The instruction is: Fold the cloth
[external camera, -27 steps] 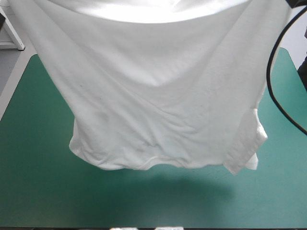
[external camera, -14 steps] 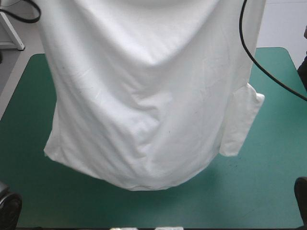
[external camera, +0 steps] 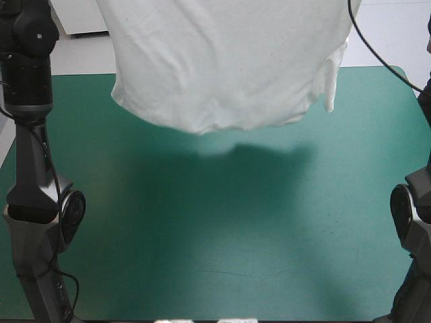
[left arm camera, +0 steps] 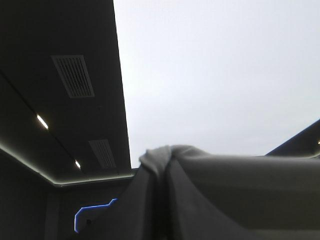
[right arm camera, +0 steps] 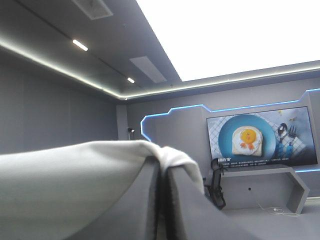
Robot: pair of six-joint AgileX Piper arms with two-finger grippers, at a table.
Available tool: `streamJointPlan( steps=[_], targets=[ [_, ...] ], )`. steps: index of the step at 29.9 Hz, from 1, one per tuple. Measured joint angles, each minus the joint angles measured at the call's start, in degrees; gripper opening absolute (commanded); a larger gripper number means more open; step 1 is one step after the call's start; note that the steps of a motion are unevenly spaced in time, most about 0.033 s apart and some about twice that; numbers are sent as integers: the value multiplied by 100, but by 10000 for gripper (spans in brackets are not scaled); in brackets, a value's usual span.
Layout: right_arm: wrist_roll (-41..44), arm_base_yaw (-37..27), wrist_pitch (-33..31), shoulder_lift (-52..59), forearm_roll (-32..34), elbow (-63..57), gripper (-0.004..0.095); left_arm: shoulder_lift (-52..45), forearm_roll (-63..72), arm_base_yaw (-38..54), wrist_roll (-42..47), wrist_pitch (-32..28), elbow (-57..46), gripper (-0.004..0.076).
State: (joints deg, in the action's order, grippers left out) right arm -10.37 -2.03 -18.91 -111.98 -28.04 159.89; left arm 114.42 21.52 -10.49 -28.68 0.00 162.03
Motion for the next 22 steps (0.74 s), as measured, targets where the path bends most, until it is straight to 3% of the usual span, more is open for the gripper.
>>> streamJointPlan(
  steps=[4, 10, 14, 22],
  targets=[
    [-120, -254, 167, -180, -326, 75, -13, 243, 58, 55, 106, -151, 149, -9],
    [-262, -294, -195, -585, -489, 142, -13, 616, 77, 389, 613, 644, -33, -9],
    [-278, -314, -1110, -1201, -475, 143, -13, 1010, 47, 452, 665, 1610, -199, -9],
    [-644, -326, -3416, -2200, -286, 89, -13, 1533, -52, 458, 1039, 4293, -318, -9]
  ],
)
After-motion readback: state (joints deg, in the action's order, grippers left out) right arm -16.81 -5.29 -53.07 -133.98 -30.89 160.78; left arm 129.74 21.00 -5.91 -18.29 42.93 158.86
